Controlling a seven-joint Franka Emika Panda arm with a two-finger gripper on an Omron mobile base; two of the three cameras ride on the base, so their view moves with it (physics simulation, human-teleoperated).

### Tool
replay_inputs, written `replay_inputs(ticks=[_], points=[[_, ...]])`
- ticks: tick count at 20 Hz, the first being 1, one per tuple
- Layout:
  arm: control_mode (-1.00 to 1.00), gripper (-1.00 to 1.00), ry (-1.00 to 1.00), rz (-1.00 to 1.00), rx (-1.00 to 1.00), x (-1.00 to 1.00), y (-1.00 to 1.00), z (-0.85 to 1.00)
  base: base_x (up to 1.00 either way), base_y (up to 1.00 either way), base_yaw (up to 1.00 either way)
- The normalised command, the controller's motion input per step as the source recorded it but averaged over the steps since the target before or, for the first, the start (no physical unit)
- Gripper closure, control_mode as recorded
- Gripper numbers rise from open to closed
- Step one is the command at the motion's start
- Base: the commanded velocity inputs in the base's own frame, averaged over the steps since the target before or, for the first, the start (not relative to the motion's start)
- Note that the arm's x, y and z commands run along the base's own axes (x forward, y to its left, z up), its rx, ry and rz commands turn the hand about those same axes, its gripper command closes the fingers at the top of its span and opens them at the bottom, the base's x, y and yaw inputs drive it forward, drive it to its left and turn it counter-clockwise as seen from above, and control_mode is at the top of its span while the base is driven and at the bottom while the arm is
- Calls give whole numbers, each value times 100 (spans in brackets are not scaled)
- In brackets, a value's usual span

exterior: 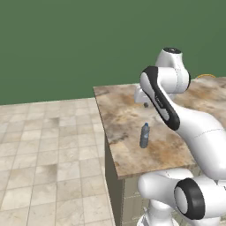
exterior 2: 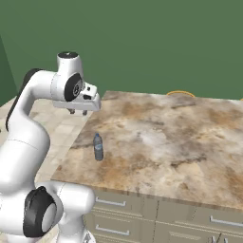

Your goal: Pick the bottled water from the counter and place it in the open cabinet.

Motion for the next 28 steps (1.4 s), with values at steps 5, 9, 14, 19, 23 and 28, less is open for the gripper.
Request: replay_inputs(ticks=[5, 9, 14, 19, 23, 28], points=[[-100, -100, -12, 0, 0, -23, -1, -25, 0, 0, 0], [-100, -100, -40, 1, -1, -37, -3, -59, 0, 0, 0], [-100, -100, -31, 8, 5, -35, -36, -25, 0, 0, 0], [-100, -100, -22, 15, 7, -24, -47, 0, 0, 0, 0], [-100, -100, -14, 21, 10, -8, -32, -7, 0, 0, 0], [-100, -100, -1, 17, 10, 11, -8, -20, 0, 0, 0]])
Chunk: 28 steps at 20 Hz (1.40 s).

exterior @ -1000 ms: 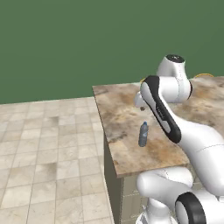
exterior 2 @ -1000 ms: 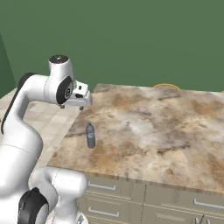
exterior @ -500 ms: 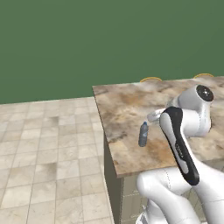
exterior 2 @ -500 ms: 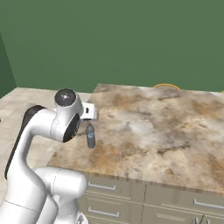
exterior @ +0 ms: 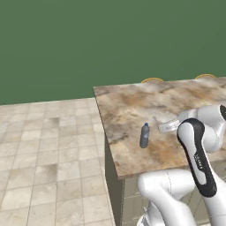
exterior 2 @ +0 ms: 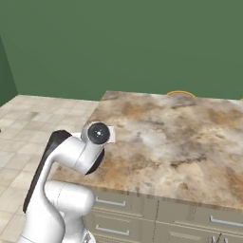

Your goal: Pick the bottled water from the counter and place it in the open cabinet.

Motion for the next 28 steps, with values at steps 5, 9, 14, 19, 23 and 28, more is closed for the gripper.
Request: replay_inputs(ticks=[5, 9, 14, 19, 23, 28], points=[[-100, -100, -2, 16, 8, 8, -10, -24, 0, 0, 0], [-100, -100, -5, 18, 4, 7, -5, -28, 0, 0, 0], [-100, -100, -8, 20, 4, 13, -3, -31, 0, 0, 0], [-100, -100, -11, 22, 4, 25, -1, -25, 0, 0, 0], [-100, -100, -8, 19, 3, 35, 0, -22, 0, 0, 0], [-100, -100, -4, 16, 3, 35, 0, -16, 0, 0, 0]])
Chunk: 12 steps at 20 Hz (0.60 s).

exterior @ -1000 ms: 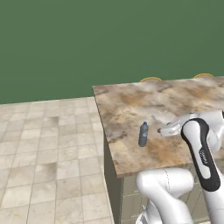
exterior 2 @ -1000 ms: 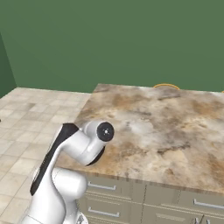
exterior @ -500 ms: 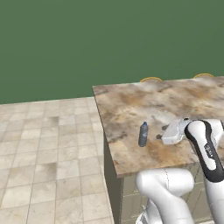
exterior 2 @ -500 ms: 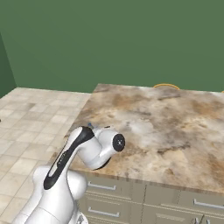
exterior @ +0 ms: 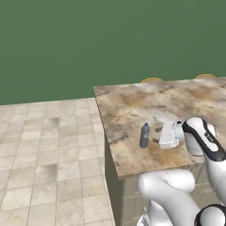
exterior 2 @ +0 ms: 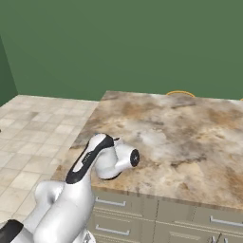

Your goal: Pick the bottled water from the counter and place it in the open cabinet.

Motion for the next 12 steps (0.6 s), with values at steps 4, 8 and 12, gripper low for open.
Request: replay_inputs(ticks=[4, 8, 12], points=[[-100, -100, -1, 4, 1, 10, -19, -5, 0, 0, 0], [-100, -100, -1, 0, 0, 0, -21, -4, 0, 0, 0], [-100, -100, 0, 1, 0, 13, -6, -7, 0, 0, 0]])
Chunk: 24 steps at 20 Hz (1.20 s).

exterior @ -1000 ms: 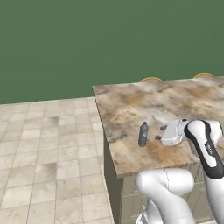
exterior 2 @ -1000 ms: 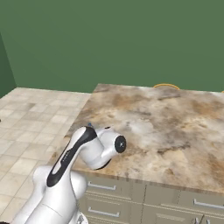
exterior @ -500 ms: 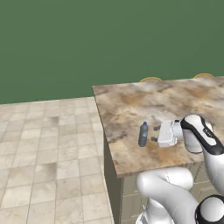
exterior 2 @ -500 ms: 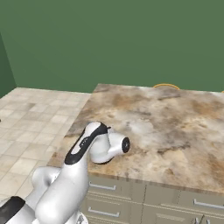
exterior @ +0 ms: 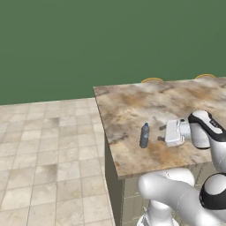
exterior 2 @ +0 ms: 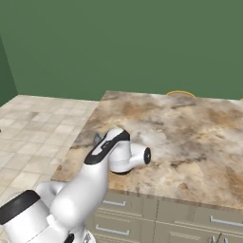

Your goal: Pick the bottled water from the counter and place it in the open cabinet.

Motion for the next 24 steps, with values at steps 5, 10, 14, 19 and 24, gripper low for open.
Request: replay_inputs(ticks=[5, 10, 14, 19, 24], points=[[-100, -100, 0, 4, 0, 16, 0, -17, 0, 0, 0], [-100, -100, 0, 6, 0, 10, 1, -23, 0, 0, 0], [-100, -100, 0, 7, 0, 21, 4, -22, 0, 0, 0], [-100, -100, 0, 4, 0, 29, 13, -13, 0, 0, 0], [-100, -100, -1, 4, 0, 13, 6, -4, 0, 0, 0]])
